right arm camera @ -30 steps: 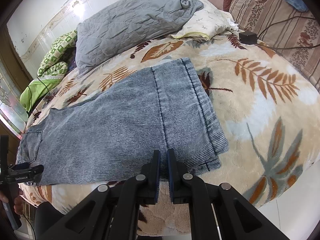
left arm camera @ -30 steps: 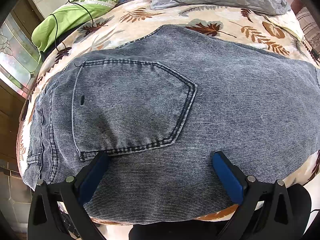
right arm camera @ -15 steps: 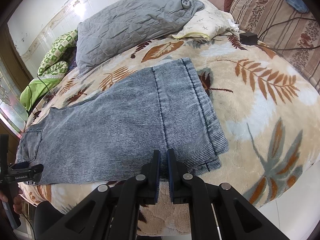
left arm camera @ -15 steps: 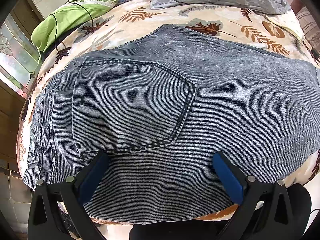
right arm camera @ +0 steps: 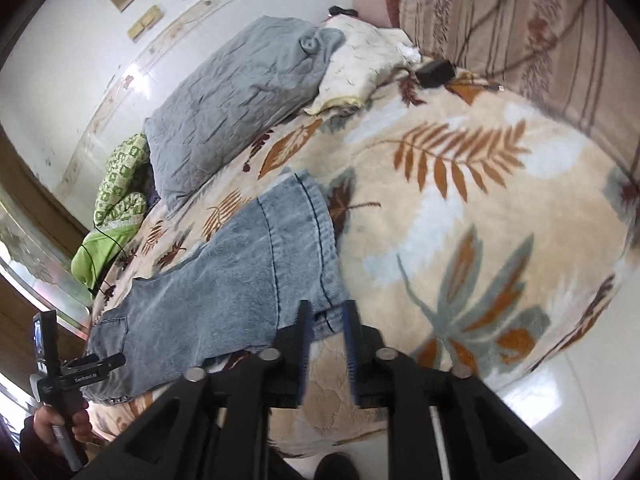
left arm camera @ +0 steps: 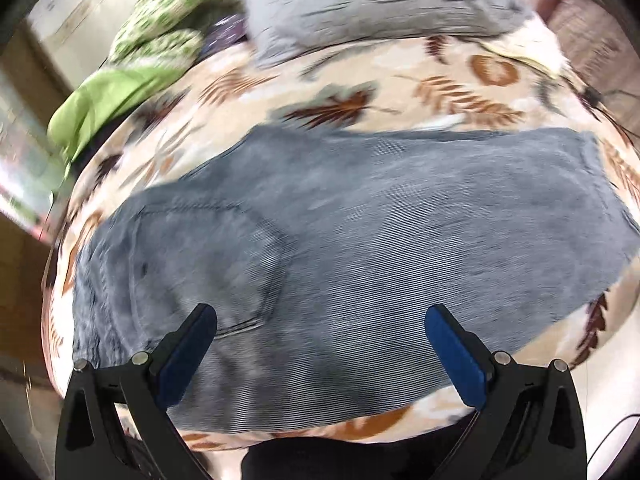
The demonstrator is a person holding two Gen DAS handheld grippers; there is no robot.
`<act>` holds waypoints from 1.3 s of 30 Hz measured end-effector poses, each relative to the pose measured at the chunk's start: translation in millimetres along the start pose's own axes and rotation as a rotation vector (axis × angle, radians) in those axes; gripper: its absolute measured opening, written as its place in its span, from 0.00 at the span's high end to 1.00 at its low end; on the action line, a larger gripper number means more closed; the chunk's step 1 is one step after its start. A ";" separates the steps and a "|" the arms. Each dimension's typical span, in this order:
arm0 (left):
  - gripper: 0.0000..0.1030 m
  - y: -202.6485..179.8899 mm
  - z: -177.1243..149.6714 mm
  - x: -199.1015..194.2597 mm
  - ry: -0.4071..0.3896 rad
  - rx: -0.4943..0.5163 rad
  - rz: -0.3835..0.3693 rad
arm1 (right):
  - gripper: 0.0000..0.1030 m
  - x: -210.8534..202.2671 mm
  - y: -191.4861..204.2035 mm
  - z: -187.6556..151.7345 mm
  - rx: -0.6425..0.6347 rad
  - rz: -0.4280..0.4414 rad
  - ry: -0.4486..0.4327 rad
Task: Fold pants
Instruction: 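Roll the right gripper and close it on the grey jeans leg hem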
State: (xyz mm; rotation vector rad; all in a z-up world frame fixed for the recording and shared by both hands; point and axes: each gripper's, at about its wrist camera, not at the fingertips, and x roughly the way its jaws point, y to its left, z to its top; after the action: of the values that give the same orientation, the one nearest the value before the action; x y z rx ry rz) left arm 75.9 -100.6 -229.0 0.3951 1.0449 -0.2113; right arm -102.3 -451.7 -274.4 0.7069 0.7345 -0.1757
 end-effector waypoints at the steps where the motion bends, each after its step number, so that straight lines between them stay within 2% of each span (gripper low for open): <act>1: 0.00 -6.4 2.5 0.5 0.001 0.017 -0.004 | 0.65 2.8 0.9 -0.8 0.007 0.012 0.005; 2: 0.00 -13.9 5.0 1.9 0.005 0.033 -0.007 | 0.52 5.2 1.9 -3.3 0.010 0.032 0.014; 4: 0.00 -26.3 7.8 6.2 0.012 0.052 -0.006 | 0.39 10.0 5.6 -7.3 0.019 0.087 0.026; 7: 0.00 -39.2 10.0 16.8 0.032 0.070 -0.004 | 0.39 19.8 7.2 -11.7 0.046 0.136 0.059; 14: 0.00 -49.1 9.0 38.4 0.072 0.090 0.004 | 0.39 43.6 -5.4 -21.6 0.137 0.162 0.124; 22: 0.00 -51.3 11.2 36.2 0.075 0.094 0.017 | 0.39 54.3 -9.4 -16.5 0.182 0.207 0.110; 29: 0.00 -49.3 11.6 38.8 0.090 0.076 0.006 | 0.39 65.3 -23.4 -7.3 0.328 0.279 0.083; 30: 0.00 -49.3 11.7 38.7 0.091 0.076 0.007 | 0.40 66.1 -27.3 -6.2 0.365 0.295 0.069; 31: 0.00 -49.5 11.9 38.8 0.091 0.076 0.009 | 0.47 66.4 -30.3 -5.2 0.391 0.301 0.057; 32: 0.00 -49.8 12.1 38.3 0.092 0.077 0.012 | 0.64 66.7 -33.8 -3.7 0.419 0.305 0.042; 33: 0.00 -50.3 12.2 37.9 0.092 0.079 0.014 | 0.69 66.9 -36.2 -1.1 0.434 0.306 0.033; 35: 0.00 -51.9 12.7 36.4 0.090 0.085 0.018 | 0.76 63.1 -35.9 5.4 0.432 0.306 0.012; 39: 0.00 -53.1 13.0 31.9 0.082 0.084 0.011 | 0.82 48.0 -14.9 24.5 0.315 0.251 -0.035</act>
State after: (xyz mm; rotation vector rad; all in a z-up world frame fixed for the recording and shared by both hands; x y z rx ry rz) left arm 83.0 -153.8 -262.5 0.4892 1.1168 -0.2313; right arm -58.9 -474.5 -301.5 1.0867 0.5837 -0.0746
